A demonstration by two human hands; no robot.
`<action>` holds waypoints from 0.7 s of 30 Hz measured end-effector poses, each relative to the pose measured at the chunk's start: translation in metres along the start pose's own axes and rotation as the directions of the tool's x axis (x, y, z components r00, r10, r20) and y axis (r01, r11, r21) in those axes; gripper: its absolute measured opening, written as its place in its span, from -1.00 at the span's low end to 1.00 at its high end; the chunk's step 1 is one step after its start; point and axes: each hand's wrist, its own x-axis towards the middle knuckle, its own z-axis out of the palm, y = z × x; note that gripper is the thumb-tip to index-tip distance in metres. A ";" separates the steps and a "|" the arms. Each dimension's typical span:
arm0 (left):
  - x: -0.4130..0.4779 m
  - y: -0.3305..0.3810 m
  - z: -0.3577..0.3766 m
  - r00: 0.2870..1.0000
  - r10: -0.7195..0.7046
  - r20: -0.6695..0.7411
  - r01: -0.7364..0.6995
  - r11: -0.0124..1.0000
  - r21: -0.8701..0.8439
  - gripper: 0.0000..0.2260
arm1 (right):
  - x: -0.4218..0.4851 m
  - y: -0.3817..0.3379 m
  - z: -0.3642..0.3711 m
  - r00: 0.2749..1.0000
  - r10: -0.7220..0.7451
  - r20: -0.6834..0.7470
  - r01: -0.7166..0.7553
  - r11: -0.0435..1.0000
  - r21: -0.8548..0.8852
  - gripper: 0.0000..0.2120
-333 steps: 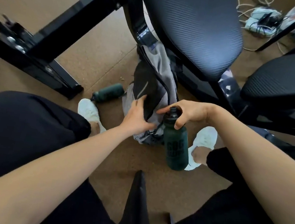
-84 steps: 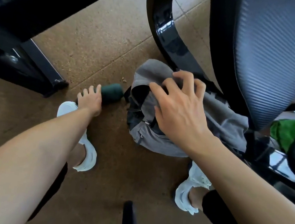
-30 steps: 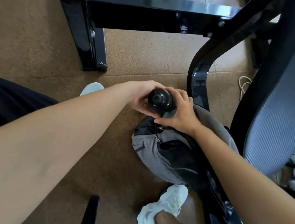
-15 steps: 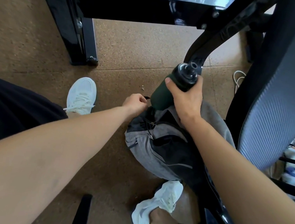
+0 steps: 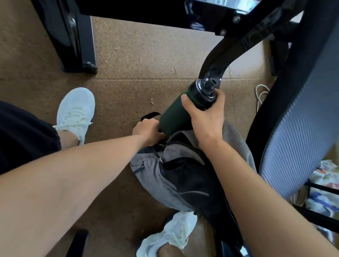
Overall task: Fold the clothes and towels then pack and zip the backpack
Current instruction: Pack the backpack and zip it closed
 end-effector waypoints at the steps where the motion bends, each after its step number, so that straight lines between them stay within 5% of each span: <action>1: 0.002 -0.001 0.001 1.000 -0.006 -0.002 0.006 1.000 -0.003 -0.71 | -0.001 0.000 0.000 1.000 0.000 -0.001 0.000 1.000 -0.003 -0.34; 8: -0.003 0.006 0.000 0.995 -0.081 -0.052 0.075 0.992 -0.102 -0.65 | -0.007 -0.006 0.000 1.000 -0.021 -0.023 0.021 1.000 0.009 -0.33; 13: 0.001 0.004 -0.004 0.996 -0.054 0.073 0.057 0.997 -0.048 -0.74 | -0.002 -0.022 0.000 0.988 -0.137 -0.064 0.137 0.991 0.000 -0.31; 21: 0.000 -0.027 -0.015 0.978 -0.161 0.135 0.201 0.909 -0.366 -0.91 | 0.005 -0.005 0.010 0.941 -0.174 0.290 0.255 0.927 -0.273 -0.45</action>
